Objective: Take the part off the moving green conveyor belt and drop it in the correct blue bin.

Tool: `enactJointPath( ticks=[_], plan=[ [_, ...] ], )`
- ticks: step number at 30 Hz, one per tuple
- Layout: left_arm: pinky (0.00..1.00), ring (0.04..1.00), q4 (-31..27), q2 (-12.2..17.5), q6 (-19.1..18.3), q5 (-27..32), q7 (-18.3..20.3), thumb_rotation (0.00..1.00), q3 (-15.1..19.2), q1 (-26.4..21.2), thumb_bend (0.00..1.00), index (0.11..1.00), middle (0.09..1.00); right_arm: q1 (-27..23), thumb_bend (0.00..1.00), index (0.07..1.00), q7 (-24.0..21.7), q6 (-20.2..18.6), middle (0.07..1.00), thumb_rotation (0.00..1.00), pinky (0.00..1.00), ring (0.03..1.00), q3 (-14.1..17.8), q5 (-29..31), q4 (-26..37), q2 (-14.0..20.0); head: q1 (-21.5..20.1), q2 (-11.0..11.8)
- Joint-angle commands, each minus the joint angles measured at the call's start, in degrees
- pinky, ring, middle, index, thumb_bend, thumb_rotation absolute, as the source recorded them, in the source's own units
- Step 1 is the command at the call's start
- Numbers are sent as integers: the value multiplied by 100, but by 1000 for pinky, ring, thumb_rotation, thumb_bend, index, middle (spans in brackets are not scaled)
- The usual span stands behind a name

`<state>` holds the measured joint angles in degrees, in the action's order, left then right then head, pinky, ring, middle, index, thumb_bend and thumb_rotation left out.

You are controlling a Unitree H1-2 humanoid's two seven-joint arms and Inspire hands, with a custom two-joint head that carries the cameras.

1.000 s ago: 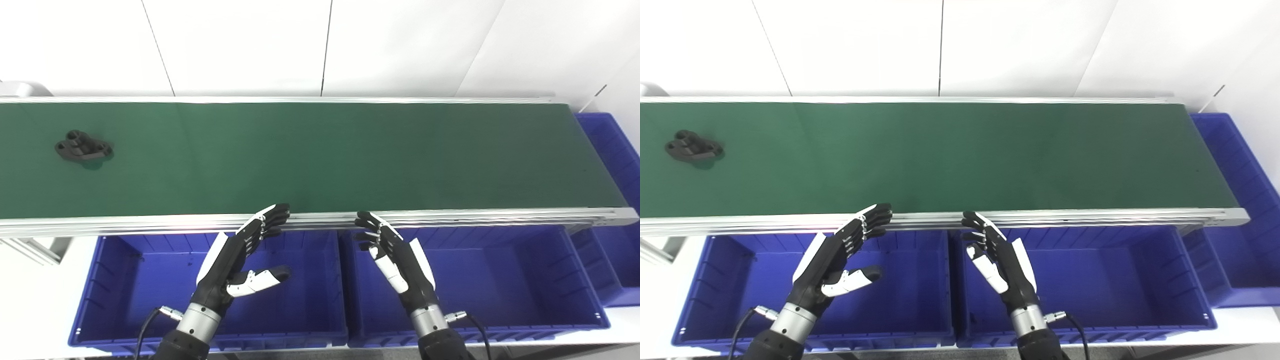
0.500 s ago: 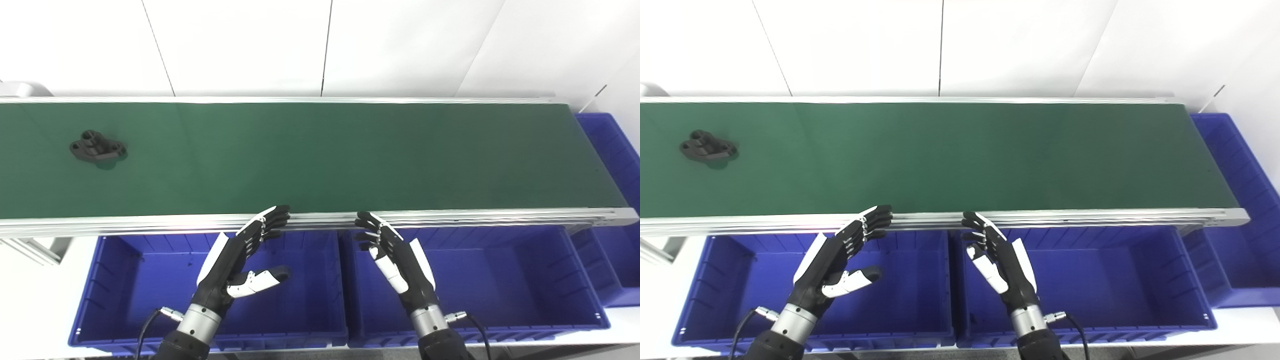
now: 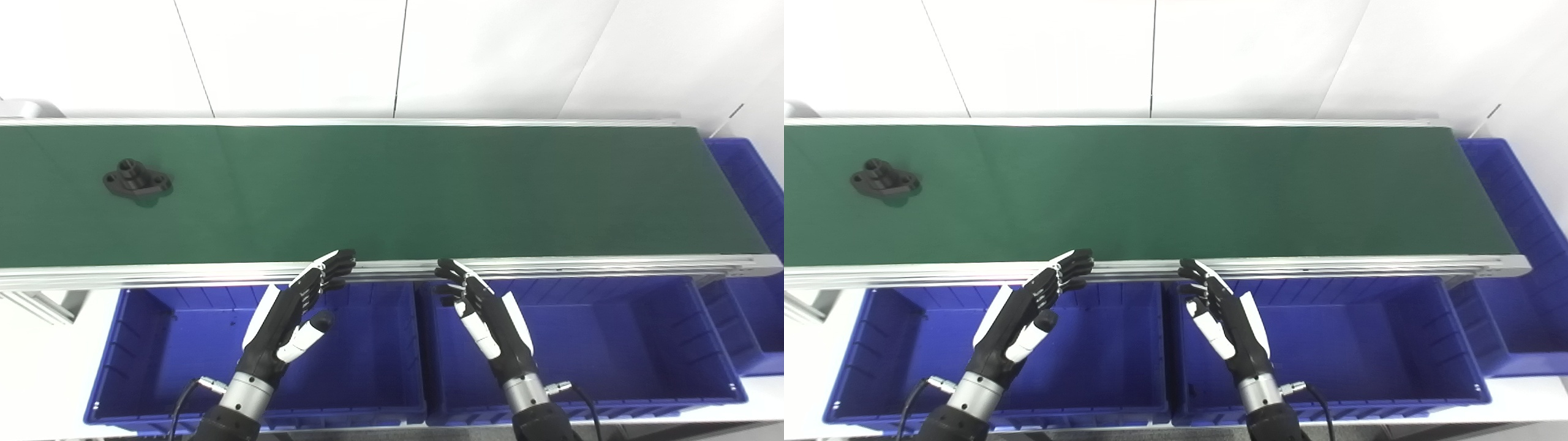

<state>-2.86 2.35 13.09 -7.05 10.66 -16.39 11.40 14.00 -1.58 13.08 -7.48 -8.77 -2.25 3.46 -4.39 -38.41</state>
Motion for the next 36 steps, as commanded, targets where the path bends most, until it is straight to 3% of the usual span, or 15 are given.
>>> enactJointPath(
  ticks=[1, 9, 11, 19, 26, 36],
  plan=[
    [803, 850, -49, -54, 242, -15, -66, 919, -15, -44, 890, 842, 845, -64, 810, 853, 26, 401, 836, 967, 708, 761, 14, 69, 38, -10, 18, 42],
    [814, 858, 86, -57, 331, -42, -73, 897, -43, -32, 898, 843, 851, -55, 817, 856, 20, 512, 837, 949, 711, 765, 23, 144, -129, 11, 92, 303],
    [809, 855, 204, -63, 438, -61, -88, 889, -54, -35, 892, 839, 849, -61, 815, 856, 20, 609, 836, 947, 708, 763, 30, 161, -250, 22, 186, 544],
    [806, 855, 670, -121, 690, -81, -136, 843, -51, -94, 908, 826, 846, -194, 798, 852, 43, 1137, 826, 959, 702, 752, 62, 134, -857, 111, 405, 1045],
    [779, 827, 1046, -172, 954, -107, -172, 795, -52, -218, 890, 802, 824, -337, 772, 837, 18, 1365, 811, 934, 684, 729, 85, 252, -1254, 171, 567, 1226],
    [771, 822, 1126, -296, 916, -219, -228, 762, -99, -265, 890, 792, 823, -381, 778, 851, -47, 1337, 822, 930, 704, 739, 149, 402, -1339, 272, 1003, 1179]
  ],
)
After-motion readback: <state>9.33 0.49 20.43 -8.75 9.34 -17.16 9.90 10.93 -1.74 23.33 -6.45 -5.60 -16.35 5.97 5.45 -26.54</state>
